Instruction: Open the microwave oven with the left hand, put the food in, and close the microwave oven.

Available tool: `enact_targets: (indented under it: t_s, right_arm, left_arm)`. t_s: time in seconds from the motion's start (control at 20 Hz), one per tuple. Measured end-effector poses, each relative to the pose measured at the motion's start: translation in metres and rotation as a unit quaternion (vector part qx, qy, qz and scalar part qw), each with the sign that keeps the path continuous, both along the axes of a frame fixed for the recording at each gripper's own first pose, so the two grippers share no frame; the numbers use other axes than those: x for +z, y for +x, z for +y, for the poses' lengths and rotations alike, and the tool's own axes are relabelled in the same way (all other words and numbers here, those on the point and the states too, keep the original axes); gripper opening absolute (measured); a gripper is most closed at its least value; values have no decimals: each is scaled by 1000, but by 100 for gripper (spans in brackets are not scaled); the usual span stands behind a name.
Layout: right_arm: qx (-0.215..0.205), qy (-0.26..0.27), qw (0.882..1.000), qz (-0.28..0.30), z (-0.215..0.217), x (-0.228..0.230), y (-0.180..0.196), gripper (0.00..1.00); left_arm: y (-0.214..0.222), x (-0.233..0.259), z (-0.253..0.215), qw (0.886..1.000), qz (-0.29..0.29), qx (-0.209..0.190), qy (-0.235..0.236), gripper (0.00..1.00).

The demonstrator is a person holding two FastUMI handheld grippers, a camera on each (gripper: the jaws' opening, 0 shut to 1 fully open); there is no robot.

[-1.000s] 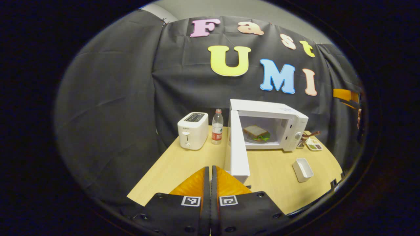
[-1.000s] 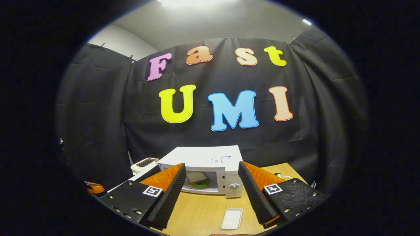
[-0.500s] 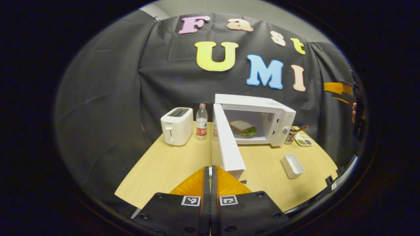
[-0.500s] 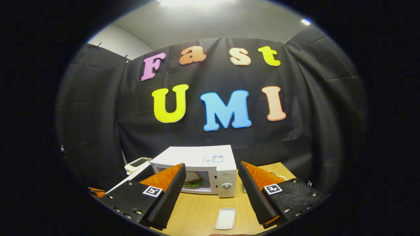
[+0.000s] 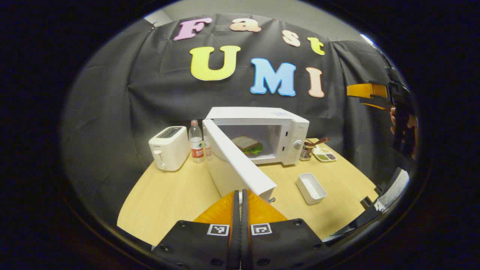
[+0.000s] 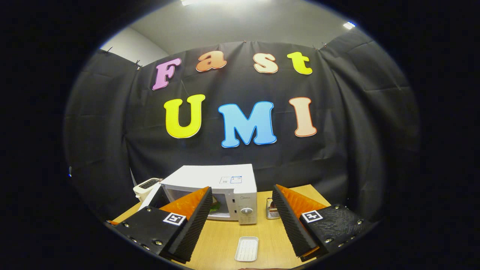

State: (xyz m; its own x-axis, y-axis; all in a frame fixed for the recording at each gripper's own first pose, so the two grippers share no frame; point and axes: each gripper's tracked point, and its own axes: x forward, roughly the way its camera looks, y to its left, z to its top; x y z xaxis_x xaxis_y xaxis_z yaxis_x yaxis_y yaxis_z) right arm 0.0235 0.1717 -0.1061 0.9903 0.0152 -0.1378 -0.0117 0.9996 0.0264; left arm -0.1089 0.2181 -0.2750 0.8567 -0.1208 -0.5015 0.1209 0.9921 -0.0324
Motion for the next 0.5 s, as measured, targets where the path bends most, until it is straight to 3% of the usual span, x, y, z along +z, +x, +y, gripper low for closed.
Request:
enact_targets:
  t_s: [0.5]
  right_arm:
    - [-48, 0, 999, -1, -66, 4, 1, 96]
  left_arm:
    - [52, -4, -79, 997, 9, -69, -9, 7]
